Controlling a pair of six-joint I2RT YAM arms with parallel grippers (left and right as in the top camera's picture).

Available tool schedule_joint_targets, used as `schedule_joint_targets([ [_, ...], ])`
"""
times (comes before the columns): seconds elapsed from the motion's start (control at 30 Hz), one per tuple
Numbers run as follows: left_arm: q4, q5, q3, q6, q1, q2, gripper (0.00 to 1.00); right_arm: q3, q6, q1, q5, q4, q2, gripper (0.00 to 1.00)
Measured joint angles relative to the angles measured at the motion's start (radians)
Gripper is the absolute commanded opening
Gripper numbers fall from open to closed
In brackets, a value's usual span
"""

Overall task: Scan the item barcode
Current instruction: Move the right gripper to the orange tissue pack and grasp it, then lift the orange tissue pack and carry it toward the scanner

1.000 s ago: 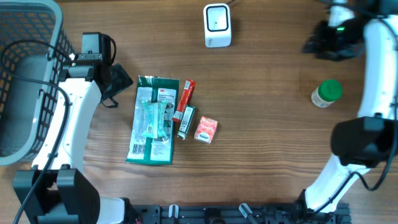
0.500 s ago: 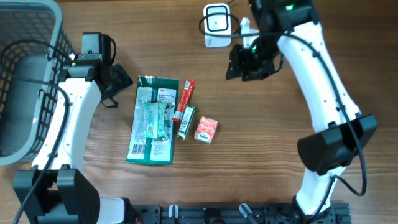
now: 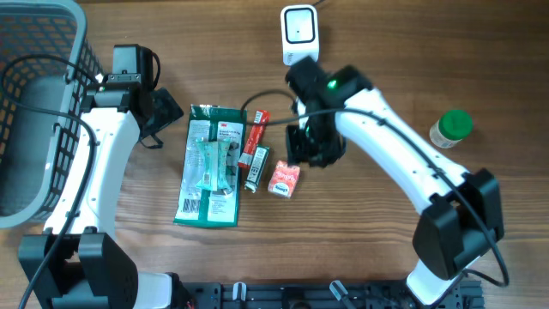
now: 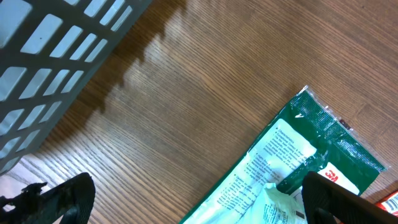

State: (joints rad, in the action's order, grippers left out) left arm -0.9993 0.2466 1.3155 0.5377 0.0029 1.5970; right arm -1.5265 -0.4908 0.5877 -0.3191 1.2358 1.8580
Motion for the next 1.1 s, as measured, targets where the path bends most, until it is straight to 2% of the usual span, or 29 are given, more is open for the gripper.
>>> schedule_joint_targets([
  [0.13,0.0,0.0,0.0,0.0,0.0,0.0,1.0,0.127,-0.041,0.014,-0.034,-0.104,0.0,0.43],
  [0.5,0.0,0.0,0.0,0.0,0.0,0.0,1.0,0.323,-0.136,0.014,-0.067,-0.348,0.0,0.43],
  [0.6,0.0,0.0,0.0,0.0,0.0,0.0,1.0,0.367,-0.16,0.014,-0.066,-0.415,0.0,0.41],
  [1.1,0.0,0.0,0.0,0.0,0.0,0.0,1.0,0.382,-0.251,0.014,-0.012,-0.494,0.0,0.29],
])
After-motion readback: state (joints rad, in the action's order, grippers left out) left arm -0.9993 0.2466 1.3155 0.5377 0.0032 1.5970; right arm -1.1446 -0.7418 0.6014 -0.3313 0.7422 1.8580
